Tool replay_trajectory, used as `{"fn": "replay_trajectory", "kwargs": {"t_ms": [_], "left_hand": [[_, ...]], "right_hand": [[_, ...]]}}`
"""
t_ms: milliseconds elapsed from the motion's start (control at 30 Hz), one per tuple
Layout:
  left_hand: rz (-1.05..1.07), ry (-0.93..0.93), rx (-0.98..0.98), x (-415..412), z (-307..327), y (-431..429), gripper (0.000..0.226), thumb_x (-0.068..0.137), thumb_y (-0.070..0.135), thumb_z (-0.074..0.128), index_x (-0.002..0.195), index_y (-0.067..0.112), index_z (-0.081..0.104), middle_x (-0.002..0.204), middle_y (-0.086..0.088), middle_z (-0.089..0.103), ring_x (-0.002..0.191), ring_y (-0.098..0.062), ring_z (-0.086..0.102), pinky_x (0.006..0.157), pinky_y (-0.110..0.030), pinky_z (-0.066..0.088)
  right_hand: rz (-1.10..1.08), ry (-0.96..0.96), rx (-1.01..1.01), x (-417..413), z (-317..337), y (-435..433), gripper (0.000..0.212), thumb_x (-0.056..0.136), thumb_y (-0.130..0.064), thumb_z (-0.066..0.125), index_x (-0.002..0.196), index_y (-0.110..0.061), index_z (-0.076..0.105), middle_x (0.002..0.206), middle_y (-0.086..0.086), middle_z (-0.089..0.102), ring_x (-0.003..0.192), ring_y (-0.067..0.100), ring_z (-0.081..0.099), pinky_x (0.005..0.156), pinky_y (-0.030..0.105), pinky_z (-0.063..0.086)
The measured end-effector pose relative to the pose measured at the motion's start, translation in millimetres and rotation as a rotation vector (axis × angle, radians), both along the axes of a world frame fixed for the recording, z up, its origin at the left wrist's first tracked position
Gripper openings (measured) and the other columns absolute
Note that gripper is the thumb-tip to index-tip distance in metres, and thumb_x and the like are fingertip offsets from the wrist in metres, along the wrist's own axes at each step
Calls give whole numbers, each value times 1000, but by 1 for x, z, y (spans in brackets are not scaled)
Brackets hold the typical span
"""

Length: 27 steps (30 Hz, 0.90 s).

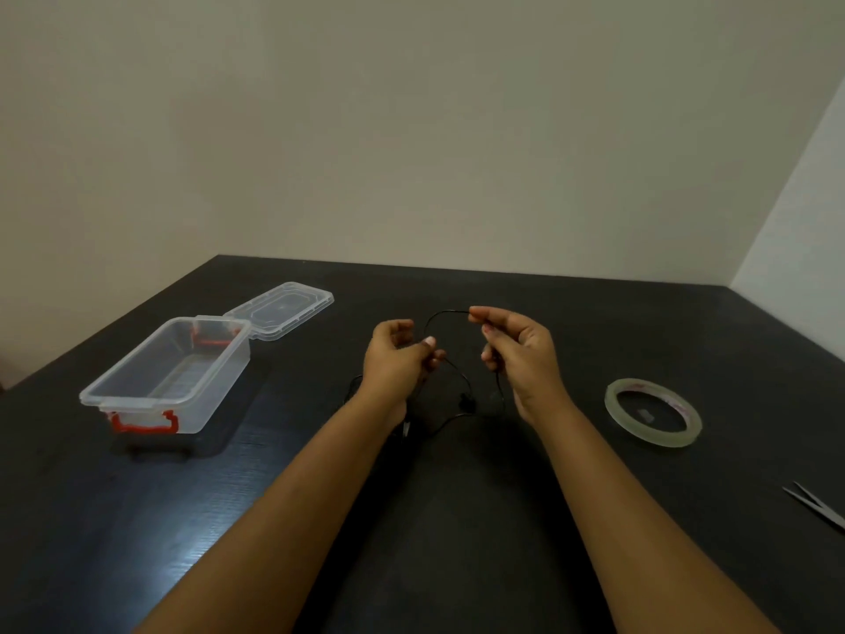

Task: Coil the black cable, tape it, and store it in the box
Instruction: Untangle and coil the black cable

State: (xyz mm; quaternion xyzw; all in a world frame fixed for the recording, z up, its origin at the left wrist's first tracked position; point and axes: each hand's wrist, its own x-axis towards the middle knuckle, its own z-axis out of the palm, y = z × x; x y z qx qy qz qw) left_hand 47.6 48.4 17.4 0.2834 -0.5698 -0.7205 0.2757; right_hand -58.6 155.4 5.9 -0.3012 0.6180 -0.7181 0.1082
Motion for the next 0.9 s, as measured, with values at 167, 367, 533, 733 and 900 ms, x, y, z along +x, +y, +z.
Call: {"fn": "replay_trajectory", "kwargs": {"t_ms": [167,367,533,733,900], "left_hand": [[-372,-48,187,10,12,-14,19,95,23,50,94,11,65,69,4,58,52,-3,45,53,-16,39],[-385,351,384,13,16,-22,26,96,18,40,107,10,62,51,5,50,44,-6,49,47,-20,47],[-195,551,418,9,15,-29,33,101,15,33,131,8,47,75,-7,70,88,-23,70,74,-33,59],[26,245,-248,4,6,-41,35,102,14,31,134,20,44,131,-1,58,131,-13,41,105,-27,29],[-70,-203,-932,5,0,-44,37,99,5,35,133,12,49,127,-5,61,113,-17,57,105,-28,38]], "right_hand": [[-13,3,-16,-1,1,2,26,94,1,50,103,-14,69,101,-4,72,52,2,50,51,16,43],[93,182,162,15,-6,-9,26,95,-3,50,103,-25,62,94,-1,70,44,3,48,45,18,40],[253,363,366,44,-8,-25,44,97,-13,51,139,-22,39,93,0,70,73,-5,64,62,8,45],[287,464,475,39,-3,-18,36,97,-19,51,134,-19,47,68,-8,66,66,-3,59,69,10,43],[-102,713,535,25,-5,-11,17,95,-29,55,102,-24,69,83,-9,70,73,8,65,62,23,50]]}}
